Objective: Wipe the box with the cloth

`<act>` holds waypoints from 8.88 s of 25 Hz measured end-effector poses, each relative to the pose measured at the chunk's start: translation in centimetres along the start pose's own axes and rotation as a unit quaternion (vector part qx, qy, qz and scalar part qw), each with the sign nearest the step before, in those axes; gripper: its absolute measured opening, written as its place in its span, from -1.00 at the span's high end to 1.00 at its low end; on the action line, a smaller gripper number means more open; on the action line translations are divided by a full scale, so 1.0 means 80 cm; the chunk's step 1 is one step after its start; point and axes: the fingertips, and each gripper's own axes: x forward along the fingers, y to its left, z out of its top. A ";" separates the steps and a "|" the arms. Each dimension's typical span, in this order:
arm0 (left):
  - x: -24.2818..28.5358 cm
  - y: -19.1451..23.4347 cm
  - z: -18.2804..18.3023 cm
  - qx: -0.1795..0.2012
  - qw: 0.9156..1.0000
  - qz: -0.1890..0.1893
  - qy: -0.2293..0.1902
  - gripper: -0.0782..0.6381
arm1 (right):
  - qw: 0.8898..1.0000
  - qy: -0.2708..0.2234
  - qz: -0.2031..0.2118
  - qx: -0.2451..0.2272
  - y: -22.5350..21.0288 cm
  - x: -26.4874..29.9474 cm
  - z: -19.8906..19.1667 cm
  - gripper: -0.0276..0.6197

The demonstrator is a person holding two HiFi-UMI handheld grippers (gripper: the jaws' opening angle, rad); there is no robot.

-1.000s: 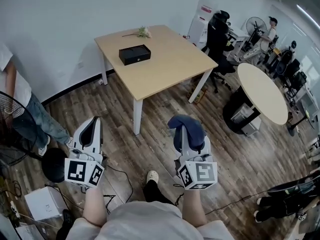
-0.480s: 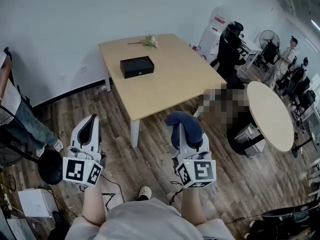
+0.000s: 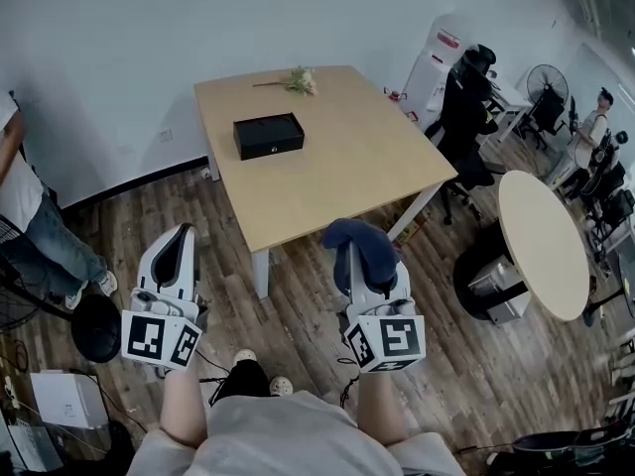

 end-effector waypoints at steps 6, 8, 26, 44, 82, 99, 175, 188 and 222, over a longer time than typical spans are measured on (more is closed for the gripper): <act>0.049 0.019 -0.019 -0.004 1.000 -0.001 0.005 0.76 | 1.000 0.007 -0.004 0.006 -0.020 0.046 -0.016 0.69; 0.067 0.028 -0.026 -0.004 1.000 -0.003 0.005 0.76 | 1.000 0.006 -0.007 0.006 -0.026 0.065 -0.021 0.69; 0.255 0.192 -0.065 0.006 1.000 -0.021 0.018 0.76 | 1.000 0.009 -0.011 0.005 -0.015 0.317 -0.046 0.69; 0.362 0.295 -0.110 -0.019 0.999 -0.039 0.023 0.76 | 0.999 0.032 -0.024 0.005 -0.001 0.452 -0.086 0.69; 0.468 0.302 -0.189 -0.003 0.986 0.150 0.075 0.76 | 0.936 0.248 0.249 0.010 -0.023 0.740 -0.303 0.66; 0.435 0.322 -0.200 0.000 0.975 0.199 0.098 0.76 | 0.884 0.365 0.291 0.029 0.060 0.780 -0.438 0.66; 0.468 0.296 -0.201 -0.017 0.980 0.176 0.088 0.76 | 0.886 0.437 0.111 -0.109 -0.151 0.791 -0.500 0.71; 0.450 0.300 -0.190 -0.018 0.981 0.175 0.080 0.76 | 0.896 0.388 0.216 -0.005 -0.006 0.750 -0.440 0.71; 0.436 0.286 -0.182 -0.018 0.984 0.157 0.079 0.76 | 0.891 0.414 0.182 -0.051 -0.025 0.713 -0.491 0.71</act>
